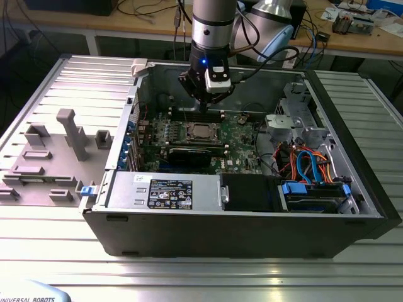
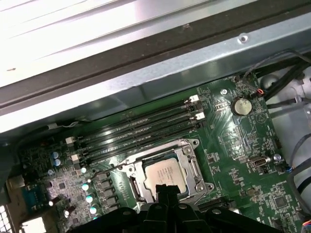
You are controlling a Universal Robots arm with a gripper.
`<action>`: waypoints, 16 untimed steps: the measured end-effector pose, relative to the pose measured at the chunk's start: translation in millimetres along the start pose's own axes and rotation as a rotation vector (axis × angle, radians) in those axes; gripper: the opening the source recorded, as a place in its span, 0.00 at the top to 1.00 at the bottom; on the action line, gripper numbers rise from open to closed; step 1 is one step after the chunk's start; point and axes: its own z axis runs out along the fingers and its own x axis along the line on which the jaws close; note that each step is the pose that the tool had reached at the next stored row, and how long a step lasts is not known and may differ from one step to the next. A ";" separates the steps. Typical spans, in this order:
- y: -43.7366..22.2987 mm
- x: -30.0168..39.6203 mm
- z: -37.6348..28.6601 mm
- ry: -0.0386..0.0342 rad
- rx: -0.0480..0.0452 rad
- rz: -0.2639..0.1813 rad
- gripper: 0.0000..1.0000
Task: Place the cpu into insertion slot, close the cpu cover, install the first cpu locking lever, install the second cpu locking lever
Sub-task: 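Install the first cpu locking lever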
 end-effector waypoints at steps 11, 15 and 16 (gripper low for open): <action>0.0 0.0 0.0 0.0006 0.0002 -0.030 0.89; 0.0 0.0 0.0 0.0006 0.0002 -0.030 0.89; 0.0 0.0 0.0 0.0006 0.0002 -0.030 0.89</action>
